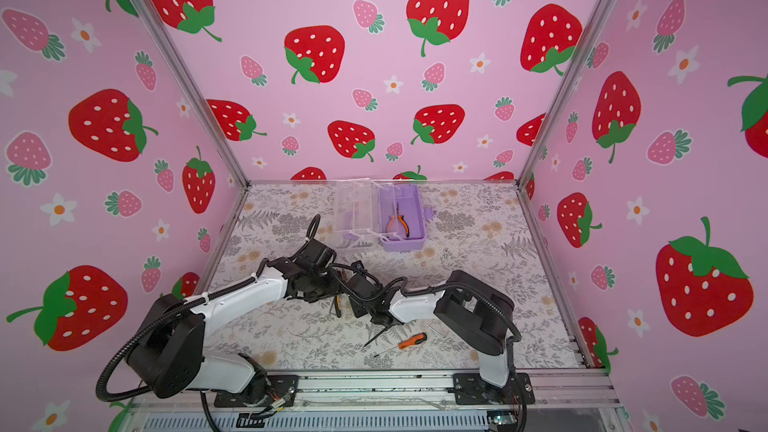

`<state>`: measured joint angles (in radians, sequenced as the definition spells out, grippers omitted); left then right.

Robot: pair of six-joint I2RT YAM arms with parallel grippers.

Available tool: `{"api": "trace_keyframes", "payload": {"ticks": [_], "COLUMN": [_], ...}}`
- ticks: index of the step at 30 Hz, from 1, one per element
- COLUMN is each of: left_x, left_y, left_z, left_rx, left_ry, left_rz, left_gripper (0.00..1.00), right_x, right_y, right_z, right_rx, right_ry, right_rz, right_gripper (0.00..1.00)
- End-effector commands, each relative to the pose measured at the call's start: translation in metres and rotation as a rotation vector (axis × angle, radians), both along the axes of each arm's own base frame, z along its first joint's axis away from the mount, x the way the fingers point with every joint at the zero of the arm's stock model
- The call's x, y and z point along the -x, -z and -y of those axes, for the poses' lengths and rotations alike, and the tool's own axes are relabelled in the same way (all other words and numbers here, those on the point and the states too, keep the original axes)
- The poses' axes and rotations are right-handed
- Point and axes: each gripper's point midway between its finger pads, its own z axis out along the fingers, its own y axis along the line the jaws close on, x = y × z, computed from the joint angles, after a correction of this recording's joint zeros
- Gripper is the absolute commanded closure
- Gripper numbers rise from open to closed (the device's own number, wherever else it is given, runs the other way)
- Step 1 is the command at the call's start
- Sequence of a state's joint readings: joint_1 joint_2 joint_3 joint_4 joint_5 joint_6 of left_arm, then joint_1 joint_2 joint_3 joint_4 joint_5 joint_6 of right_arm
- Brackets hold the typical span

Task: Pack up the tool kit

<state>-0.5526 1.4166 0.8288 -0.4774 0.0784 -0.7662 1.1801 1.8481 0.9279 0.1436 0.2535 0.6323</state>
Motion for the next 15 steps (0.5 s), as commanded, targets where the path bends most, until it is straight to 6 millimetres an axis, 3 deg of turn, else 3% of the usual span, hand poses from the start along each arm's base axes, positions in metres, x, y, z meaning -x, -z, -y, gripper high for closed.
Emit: {"api": "trace_keyframes", "payload": {"ticks": [1,3,8,9,15], "left_x": [0.002,0.004,0.009,0.009,0.016], "left_y": [-0.009,-0.015,-0.035,-0.041,-0.052], "left_z": [-0.007,-0.007,-0.009,-0.009,0.005], "left_rx": [-0.010,0.012,0.075,0.091,0.211], "left_ry": [-0.028,-0.036,-0.068,-0.073,-0.090], "left_rz": [0.018,0.037,0.094,0.110,0.127], "left_gripper": [0.41,0.51,0.96,1.00,1.00], "right_x": [0.010,0.012,0.014,0.015,0.018], "right_y": [-0.013,-0.027,-0.054,-0.058,-0.082], "right_z": [0.000,-0.002,-0.003,-0.004,-0.014], "right_rx": [-0.066,-0.106,-0.178,-0.194,-0.301], "right_ry": [-0.054,-0.088,-0.138,-0.146,-0.182], "right_rz": [-0.021,0.002,0.010,0.007,-0.013], "right_gripper": [0.94,0.94,0.96,0.96,0.98]}}
